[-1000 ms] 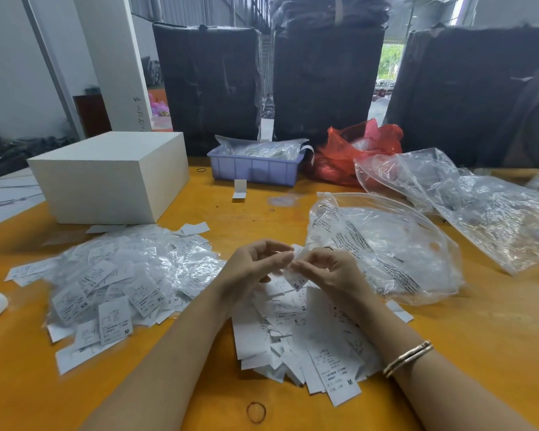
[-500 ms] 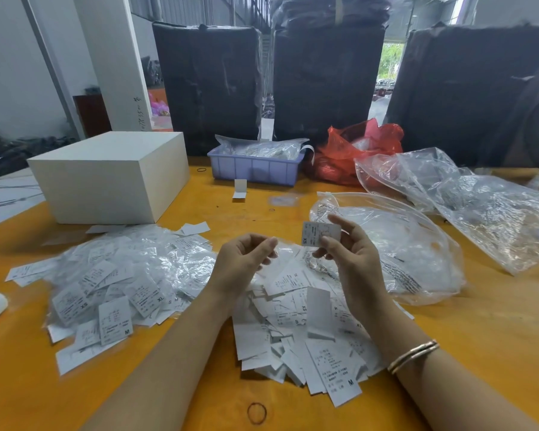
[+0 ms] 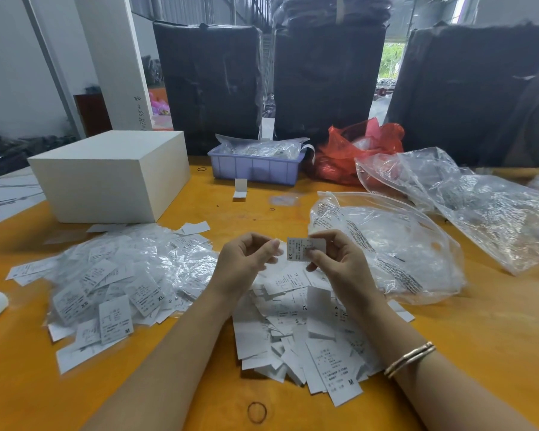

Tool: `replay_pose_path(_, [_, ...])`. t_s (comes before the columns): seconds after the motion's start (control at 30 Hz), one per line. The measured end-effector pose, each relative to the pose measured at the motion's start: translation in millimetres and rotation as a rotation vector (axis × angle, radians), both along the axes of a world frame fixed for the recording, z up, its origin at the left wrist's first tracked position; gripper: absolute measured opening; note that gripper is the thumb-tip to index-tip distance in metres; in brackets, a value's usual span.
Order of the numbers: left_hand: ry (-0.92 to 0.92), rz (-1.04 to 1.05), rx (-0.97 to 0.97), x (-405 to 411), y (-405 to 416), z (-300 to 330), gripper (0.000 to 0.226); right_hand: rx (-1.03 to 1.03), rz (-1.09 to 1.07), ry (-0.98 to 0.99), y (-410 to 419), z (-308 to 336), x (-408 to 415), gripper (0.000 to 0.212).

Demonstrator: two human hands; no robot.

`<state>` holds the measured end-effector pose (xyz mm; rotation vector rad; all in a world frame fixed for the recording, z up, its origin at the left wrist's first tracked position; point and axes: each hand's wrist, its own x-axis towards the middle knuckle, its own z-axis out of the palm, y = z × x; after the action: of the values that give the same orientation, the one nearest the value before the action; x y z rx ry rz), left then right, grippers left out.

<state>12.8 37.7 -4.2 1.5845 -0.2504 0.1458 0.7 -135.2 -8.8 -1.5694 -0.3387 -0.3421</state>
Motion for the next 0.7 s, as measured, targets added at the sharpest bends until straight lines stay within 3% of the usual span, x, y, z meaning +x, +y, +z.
replay_pose_path(0.7, [0.089,0.042,-0.096,-1.5,-1.8,3.5,0.034,0.056,0.023,0.231,1.2,2.1,-3.3,0.019])
